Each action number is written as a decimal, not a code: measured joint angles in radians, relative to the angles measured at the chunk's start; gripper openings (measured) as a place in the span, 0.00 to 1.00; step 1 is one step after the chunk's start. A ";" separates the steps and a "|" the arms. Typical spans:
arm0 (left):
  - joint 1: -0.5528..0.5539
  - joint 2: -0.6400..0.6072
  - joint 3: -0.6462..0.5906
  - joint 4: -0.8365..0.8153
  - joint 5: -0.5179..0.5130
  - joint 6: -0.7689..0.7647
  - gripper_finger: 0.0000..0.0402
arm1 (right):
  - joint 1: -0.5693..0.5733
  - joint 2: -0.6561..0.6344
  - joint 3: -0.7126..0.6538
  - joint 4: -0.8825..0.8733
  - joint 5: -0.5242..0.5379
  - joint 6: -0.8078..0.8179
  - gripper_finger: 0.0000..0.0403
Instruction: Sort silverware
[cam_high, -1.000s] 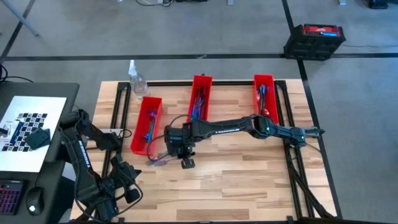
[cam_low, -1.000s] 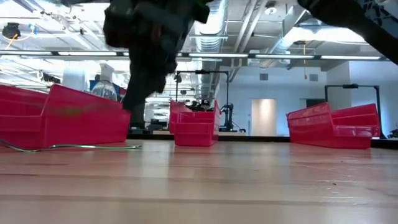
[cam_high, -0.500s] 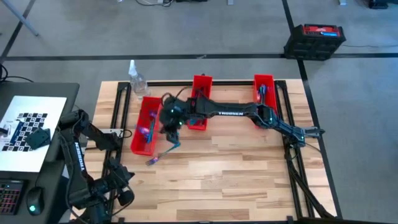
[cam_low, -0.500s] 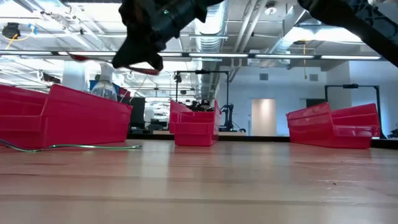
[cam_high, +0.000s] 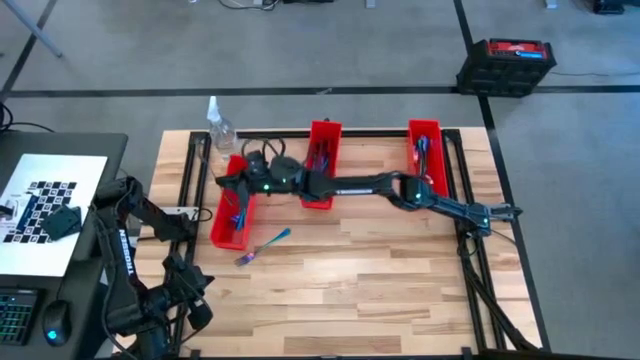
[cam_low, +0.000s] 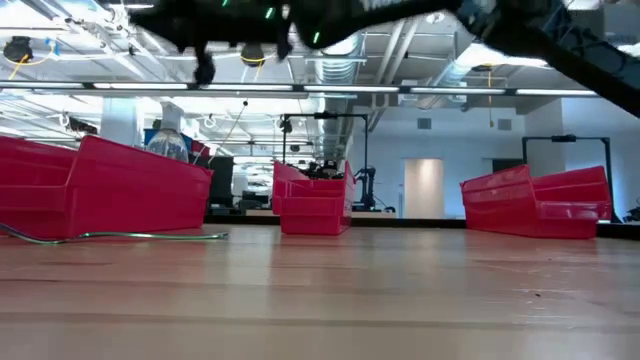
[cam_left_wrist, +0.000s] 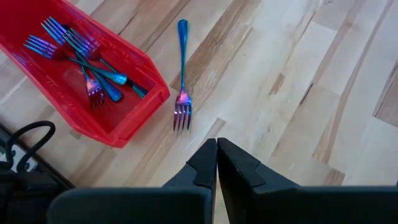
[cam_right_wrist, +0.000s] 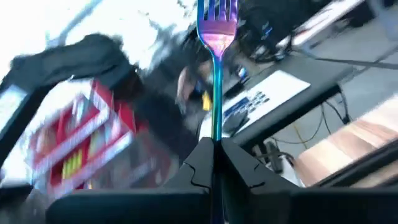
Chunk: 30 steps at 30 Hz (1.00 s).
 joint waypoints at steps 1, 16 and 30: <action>0.000 0.000 0.000 0.000 -0.002 -0.001 0.00 | 0.005 0.021 -0.001 0.046 0.034 0.051 0.00; 0.000 0.000 0.000 0.000 -0.009 -0.008 0.00 | 0.116 0.109 0.001 0.037 0.386 0.145 0.00; 0.000 0.000 0.000 0.001 -0.023 -0.008 0.00 | 0.128 0.105 0.001 -0.240 0.603 0.369 0.06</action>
